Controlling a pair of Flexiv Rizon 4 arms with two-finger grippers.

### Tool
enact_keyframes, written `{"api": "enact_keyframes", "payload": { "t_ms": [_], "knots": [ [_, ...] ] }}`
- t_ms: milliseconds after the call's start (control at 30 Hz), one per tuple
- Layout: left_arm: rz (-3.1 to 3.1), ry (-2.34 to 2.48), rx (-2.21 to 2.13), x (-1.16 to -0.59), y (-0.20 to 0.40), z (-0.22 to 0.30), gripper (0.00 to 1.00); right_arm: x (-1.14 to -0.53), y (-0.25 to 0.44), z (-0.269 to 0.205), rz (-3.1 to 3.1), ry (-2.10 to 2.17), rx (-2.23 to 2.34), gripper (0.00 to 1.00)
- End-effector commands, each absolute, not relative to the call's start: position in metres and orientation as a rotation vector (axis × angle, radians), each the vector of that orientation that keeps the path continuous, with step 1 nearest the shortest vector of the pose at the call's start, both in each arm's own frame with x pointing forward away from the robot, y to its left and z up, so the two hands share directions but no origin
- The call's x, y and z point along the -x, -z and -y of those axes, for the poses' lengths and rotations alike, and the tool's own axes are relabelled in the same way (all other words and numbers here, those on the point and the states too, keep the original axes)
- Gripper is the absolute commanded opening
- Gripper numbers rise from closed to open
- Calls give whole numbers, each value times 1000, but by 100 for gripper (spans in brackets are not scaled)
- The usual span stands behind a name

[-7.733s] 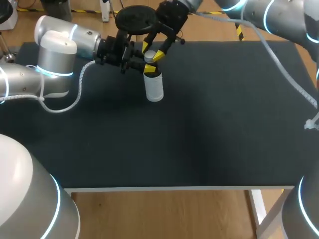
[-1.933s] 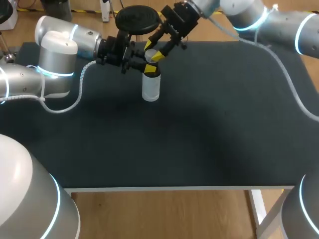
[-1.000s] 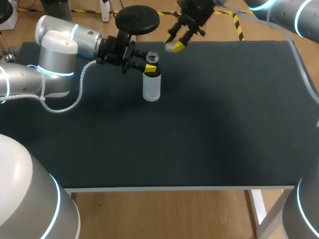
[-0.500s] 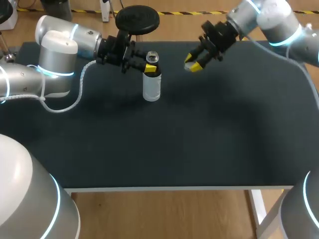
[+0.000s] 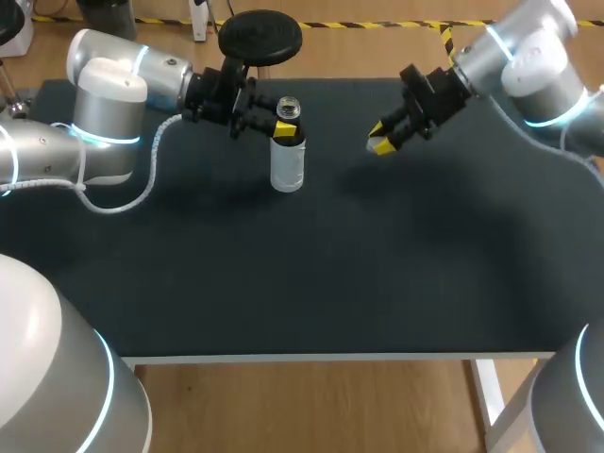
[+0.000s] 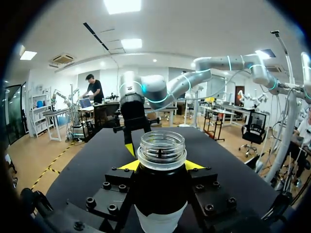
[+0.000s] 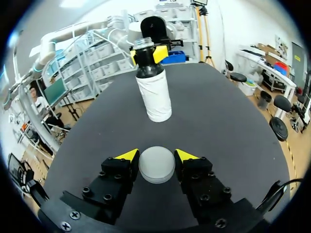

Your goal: Unscrew the bottle cap

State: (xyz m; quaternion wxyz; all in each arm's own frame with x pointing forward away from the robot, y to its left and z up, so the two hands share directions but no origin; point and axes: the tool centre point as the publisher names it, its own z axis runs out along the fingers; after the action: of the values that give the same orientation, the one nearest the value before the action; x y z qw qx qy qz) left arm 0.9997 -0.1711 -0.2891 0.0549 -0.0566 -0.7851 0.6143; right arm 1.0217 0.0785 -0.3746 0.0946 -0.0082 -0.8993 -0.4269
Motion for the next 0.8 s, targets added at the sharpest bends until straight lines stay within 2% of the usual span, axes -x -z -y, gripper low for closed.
{"api": "enact_keyframes", "payload": {
  "t_ms": [33,67,800],
  "knots": [
    [2381,-1863,175,-1001,289,171,0,-1017,375,-79,2722,1280,81,92],
    [2381,-1863,175,-1001,289,171,0,-1017,375,-79,2726,1276,102,100],
    [2381,-1863,175,-1001,289,171,0,-1020,365,-78,2743,1297,115,100]
  ]
}}
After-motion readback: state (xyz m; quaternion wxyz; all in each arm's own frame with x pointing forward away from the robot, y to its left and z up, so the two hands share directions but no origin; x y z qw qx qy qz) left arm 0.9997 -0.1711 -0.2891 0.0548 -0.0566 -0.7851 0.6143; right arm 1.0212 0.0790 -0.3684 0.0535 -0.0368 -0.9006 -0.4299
